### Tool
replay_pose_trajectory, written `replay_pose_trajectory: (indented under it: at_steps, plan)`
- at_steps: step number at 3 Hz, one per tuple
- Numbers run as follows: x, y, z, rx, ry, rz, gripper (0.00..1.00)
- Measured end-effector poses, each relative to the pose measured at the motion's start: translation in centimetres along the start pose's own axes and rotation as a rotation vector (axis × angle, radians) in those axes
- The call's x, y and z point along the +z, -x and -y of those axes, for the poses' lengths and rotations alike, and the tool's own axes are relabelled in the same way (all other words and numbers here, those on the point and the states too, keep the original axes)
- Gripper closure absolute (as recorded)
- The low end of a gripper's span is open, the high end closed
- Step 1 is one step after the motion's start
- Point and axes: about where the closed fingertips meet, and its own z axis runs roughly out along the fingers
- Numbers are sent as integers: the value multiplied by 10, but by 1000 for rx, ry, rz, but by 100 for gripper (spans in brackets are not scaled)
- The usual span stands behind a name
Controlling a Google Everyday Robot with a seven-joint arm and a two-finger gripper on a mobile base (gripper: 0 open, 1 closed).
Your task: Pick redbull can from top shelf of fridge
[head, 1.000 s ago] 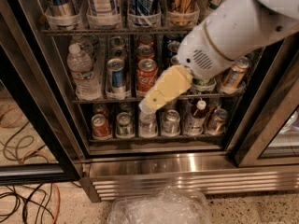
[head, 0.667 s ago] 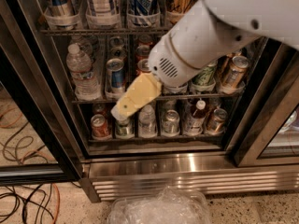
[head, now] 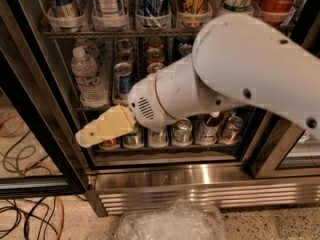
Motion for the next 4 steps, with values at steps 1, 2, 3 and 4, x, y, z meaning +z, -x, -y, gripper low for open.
replay_pose_trajectory:
  at_steps: [1, 2, 3, 4]
  plan:
    - [14, -13, -19, 75, -19, 115, 0]
    - [19, -2, -30, 131, -81, 250, 0]
    - [14, 16, -28, 177, -114, 330, 0]
    - [14, 16, -28, 177, -114, 330, 0]
